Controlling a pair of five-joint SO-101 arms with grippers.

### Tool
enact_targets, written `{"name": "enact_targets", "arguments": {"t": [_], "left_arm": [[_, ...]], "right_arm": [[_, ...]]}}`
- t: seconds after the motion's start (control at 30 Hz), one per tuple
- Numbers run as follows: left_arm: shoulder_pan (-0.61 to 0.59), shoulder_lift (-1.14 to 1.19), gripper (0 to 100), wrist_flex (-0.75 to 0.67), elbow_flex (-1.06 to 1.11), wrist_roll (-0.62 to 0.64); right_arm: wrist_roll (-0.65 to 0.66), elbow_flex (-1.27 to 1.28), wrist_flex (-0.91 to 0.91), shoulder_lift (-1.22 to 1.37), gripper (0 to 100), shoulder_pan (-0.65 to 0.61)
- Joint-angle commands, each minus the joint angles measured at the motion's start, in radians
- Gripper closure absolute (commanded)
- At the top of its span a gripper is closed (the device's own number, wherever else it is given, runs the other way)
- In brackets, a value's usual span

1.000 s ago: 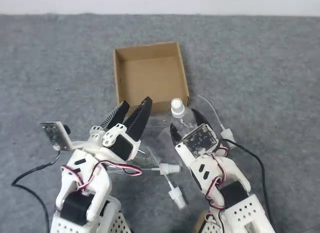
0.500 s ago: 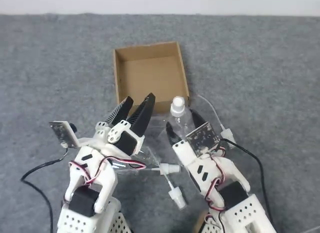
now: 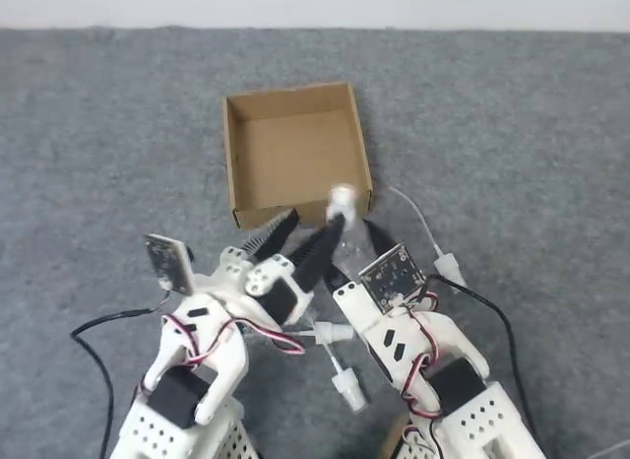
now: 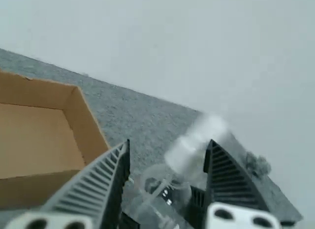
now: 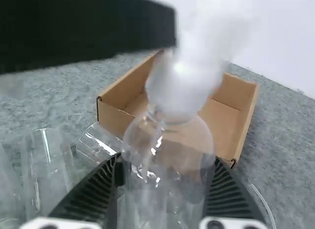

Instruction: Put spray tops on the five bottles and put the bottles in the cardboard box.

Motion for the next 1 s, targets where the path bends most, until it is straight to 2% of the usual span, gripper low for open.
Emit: {"name": "enact_targets", "arguments": {"t": [0.0, 0.33, 0.47, 0.67, 0.97], "left_arm": [[0.064, -0.02, 77, -0.026, 0.01, -0.06], [0.069, -0.02, 77, -0.023, -0.004, -0.06], [0.038, -0.021, 77, 0.04, -0.059, -0.037], [-0.029, -0.021, 77, 0.124, -0.165, 0.046], [-0.216, -0.023, 77, 0.087, -0.186, 0.118]], "right_arm": [[-0.003, -0.06, -0.005, -0.024, 89.3, -0.002], [-0.002, -0.06, -0.004, -0.024, 89.4, 0.005], [-0.002, -0.06, -0.008, -0.024, 89.4, 0.053], [-0.002, -0.06, -0.013, -0.024, 89.4, 0.061], [-0.002, -0.084, -0.041, -0.024, 89.4, 0.054]]}}
